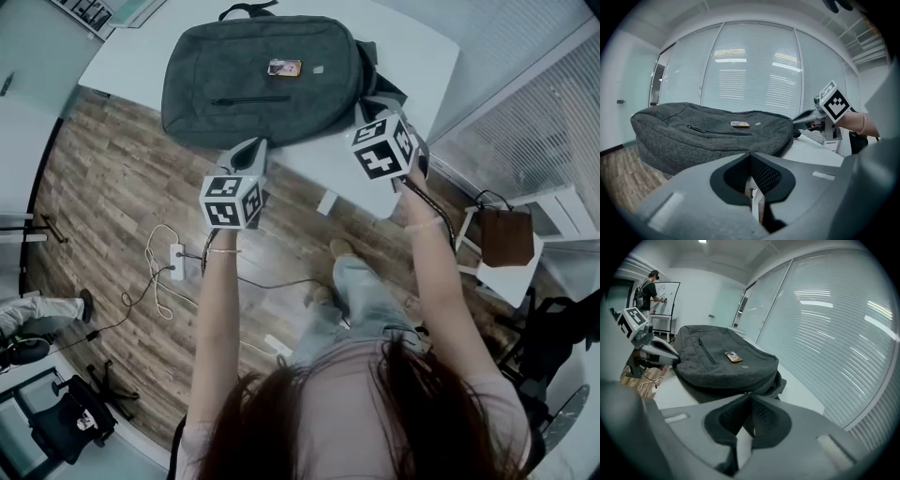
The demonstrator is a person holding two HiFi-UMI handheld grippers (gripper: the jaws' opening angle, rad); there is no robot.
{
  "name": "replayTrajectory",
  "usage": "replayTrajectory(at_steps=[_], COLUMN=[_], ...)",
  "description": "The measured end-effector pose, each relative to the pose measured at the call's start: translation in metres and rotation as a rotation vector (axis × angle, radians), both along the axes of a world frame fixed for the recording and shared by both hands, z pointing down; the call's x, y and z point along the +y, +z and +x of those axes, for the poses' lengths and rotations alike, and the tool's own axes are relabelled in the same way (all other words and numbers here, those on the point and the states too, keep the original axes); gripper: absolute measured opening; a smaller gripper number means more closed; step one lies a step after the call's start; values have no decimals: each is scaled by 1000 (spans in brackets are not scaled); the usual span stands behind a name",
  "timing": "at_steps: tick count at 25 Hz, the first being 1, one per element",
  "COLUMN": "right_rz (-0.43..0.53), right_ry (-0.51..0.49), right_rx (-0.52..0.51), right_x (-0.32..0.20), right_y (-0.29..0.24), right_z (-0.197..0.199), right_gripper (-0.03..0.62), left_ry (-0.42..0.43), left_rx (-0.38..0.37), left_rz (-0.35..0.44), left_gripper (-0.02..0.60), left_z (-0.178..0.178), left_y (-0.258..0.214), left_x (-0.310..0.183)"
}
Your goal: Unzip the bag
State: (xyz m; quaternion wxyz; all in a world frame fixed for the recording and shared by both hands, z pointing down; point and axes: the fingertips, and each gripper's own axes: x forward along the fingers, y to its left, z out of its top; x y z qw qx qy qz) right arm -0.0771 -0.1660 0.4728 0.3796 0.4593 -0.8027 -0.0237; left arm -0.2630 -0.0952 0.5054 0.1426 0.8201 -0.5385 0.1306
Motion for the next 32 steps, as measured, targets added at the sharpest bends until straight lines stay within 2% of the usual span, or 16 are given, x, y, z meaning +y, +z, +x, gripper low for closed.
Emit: replayTrajectory(at_steps=[11,22,24,26,32], right_rz=[-47,-58,-60,-62,-82], right_ry=[-38,-74,-84,-95,-149], right_rx=[-20,-43,-51,-60,-92], right_x=[-9,-8,-7,-8,-6], right_y=[-1,2,1,1,1], right_z=[4,5,5,4,5], right_gripper=[11,11,11,11,11], left_ry=[-2,-38,-39,-26,28], left_rx=[4,22,30,26,3], left_rz=[-2,-10,8,25,44], left_gripper=[8,12,15,45,92], left_z=[1,3,8,18,59], left_y=[2,-13,-23,-35,-59], left_x=[-1,1,1,0,-6])
